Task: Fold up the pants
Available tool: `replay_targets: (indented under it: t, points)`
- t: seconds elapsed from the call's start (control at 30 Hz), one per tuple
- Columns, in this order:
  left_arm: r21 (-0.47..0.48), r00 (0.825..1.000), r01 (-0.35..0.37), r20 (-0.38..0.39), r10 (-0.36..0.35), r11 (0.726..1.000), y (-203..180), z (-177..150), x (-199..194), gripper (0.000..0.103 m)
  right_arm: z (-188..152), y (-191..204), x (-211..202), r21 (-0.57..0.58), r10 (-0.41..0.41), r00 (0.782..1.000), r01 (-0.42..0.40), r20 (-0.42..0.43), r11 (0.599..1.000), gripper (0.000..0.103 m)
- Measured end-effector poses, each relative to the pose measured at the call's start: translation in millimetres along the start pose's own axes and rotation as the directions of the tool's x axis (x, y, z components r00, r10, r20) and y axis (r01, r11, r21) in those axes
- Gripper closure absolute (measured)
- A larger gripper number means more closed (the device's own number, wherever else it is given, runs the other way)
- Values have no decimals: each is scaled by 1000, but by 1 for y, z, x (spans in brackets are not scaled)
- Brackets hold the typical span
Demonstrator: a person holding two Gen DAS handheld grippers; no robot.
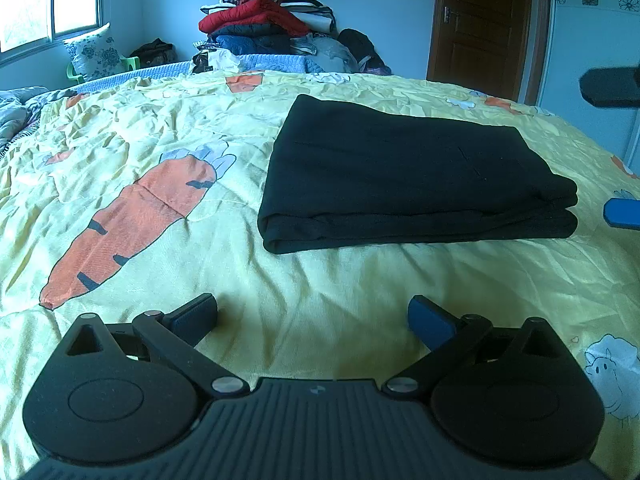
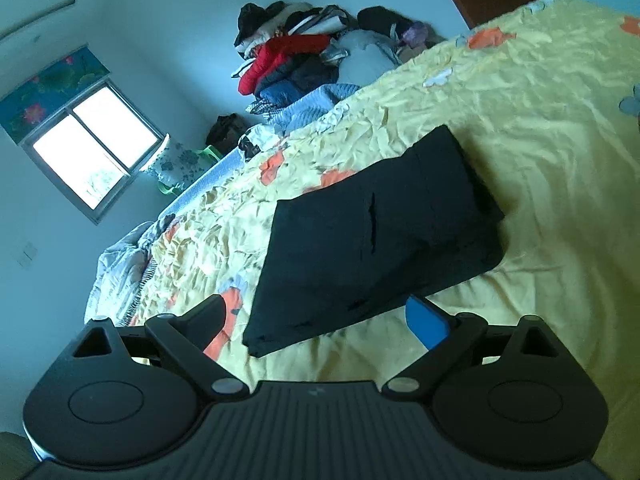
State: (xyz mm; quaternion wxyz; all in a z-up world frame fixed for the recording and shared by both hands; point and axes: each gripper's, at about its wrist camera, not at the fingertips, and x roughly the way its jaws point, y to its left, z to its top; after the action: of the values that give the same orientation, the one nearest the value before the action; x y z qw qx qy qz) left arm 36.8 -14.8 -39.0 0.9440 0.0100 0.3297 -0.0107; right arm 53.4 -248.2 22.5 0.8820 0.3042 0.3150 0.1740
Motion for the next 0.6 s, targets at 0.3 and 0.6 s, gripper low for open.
replay_targets:
  t: [0.3, 0.6]
  points:
    - [0, 1000, 0, 0, 0, 1000, 0, 0, 0, 0, -11, 11, -2, -294, -77, 995, 91, 60, 951, 2]
    - [0, 1000, 0, 0, 0, 1000, 0, 0, 0, 0, -23, 25, 7, -394, 122, 977, -184, -176, 900, 1]
